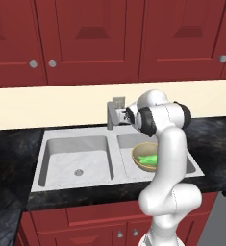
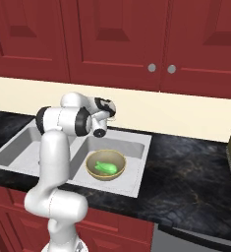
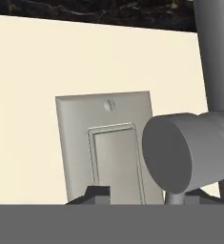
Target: Pick the corn from the cabinet and place it in the bowl. Then pick the bowl and place it in the sink. Then turn on the sink facuet.
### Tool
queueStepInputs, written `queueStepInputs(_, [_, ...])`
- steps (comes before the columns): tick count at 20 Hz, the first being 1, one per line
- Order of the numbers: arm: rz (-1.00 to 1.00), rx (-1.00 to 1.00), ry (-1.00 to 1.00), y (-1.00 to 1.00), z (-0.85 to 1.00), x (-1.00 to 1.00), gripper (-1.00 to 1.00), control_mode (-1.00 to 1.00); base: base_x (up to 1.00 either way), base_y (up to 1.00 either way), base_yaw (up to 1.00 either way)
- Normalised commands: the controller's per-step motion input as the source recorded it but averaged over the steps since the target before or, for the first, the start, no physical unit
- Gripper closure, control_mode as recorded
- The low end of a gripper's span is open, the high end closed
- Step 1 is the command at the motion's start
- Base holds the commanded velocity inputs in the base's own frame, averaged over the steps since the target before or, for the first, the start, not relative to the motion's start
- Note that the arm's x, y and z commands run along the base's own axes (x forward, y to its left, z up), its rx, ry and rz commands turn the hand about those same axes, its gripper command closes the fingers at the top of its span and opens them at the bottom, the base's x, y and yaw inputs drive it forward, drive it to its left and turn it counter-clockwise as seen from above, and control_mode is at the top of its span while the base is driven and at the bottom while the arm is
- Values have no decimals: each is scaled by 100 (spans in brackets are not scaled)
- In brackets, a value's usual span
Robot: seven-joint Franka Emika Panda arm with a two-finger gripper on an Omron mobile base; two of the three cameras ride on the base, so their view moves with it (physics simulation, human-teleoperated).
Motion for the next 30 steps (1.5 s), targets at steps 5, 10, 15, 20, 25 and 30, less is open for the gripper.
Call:
queueStepInputs(5, [-8,5,9,-91,0,14,100,-100,0,0,0])
queueStepInputs(10, [-6,6,8,-98,0,5,100,-100,0,0,0])
queueStepInputs(15, [-5,7,6,-100,0,0,100,-100,0,0,0])
queueStepInputs(20, [-5,7,6,-100,0,0,100,-100,0,0,0])
queueStepInputs(25, [-5,7,6,-100,-1,0,100,-100,0,0,0])
queueStepInputs(30, [-4,7,6,-100,-4,0,100,-100,0,0,0])
